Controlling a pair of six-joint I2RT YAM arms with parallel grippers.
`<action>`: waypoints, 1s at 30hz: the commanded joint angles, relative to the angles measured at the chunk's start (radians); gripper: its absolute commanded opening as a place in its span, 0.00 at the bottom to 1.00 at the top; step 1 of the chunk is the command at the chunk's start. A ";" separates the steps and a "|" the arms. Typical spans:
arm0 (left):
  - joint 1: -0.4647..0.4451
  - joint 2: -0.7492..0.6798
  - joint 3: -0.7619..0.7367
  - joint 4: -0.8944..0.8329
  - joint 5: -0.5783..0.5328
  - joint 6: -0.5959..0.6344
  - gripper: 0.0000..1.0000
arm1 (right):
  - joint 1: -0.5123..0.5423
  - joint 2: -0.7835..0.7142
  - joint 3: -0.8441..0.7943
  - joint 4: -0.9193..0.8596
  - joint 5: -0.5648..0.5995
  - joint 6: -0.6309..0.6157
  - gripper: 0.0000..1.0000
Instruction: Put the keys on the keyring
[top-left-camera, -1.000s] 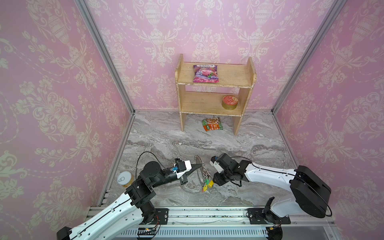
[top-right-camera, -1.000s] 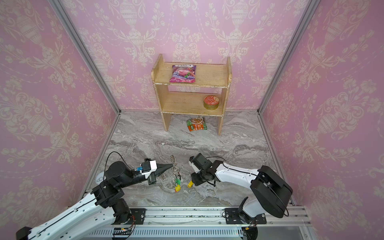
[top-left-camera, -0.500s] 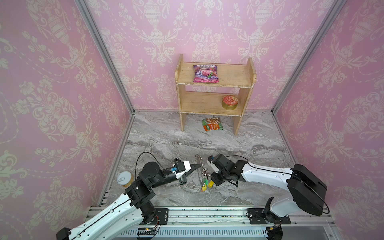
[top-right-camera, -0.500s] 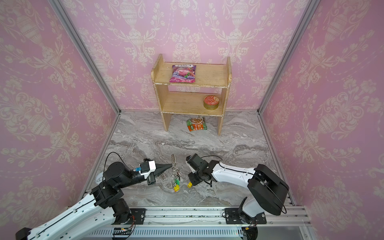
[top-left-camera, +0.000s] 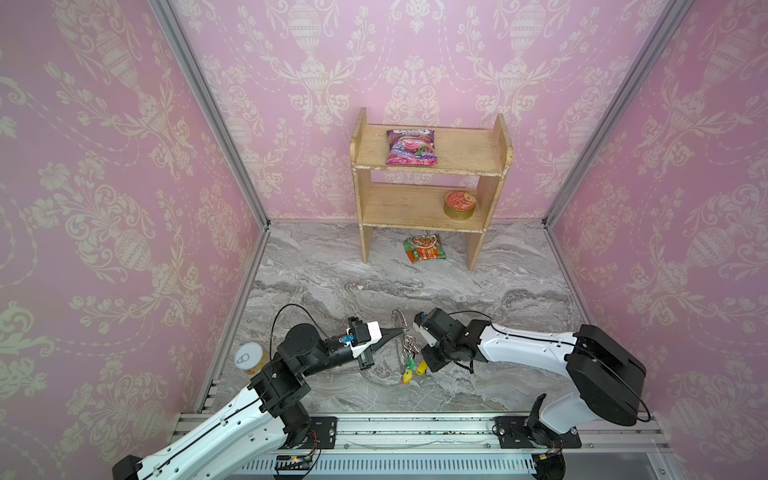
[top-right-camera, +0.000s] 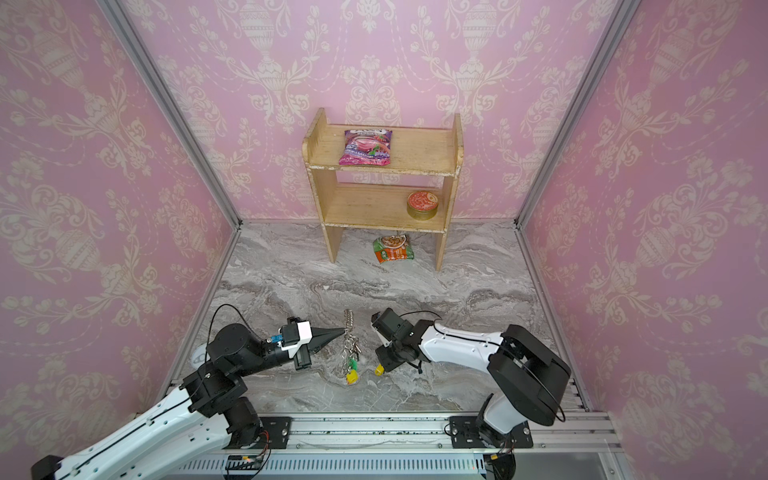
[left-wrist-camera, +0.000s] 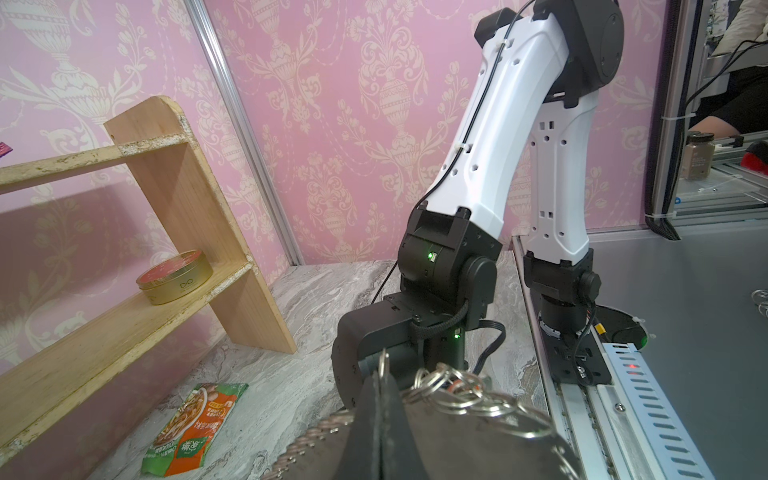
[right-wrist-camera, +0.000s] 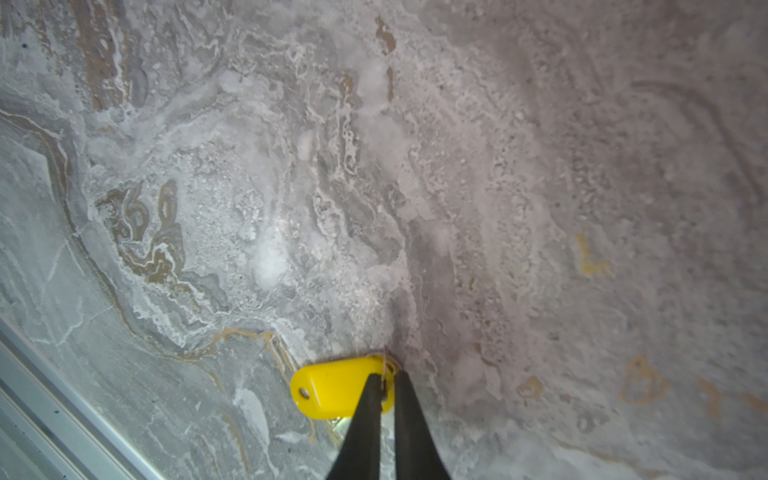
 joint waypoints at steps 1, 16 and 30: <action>0.010 -0.019 -0.003 0.037 -0.019 0.010 0.00 | 0.007 0.008 0.027 -0.020 0.018 -0.002 0.09; 0.010 -0.019 0.001 0.033 -0.011 0.014 0.00 | -0.014 -0.112 -0.031 0.016 -0.035 -0.028 0.00; 0.009 0.016 0.047 0.014 0.040 0.026 0.00 | -0.256 -0.672 -0.147 0.084 -0.517 -0.176 0.00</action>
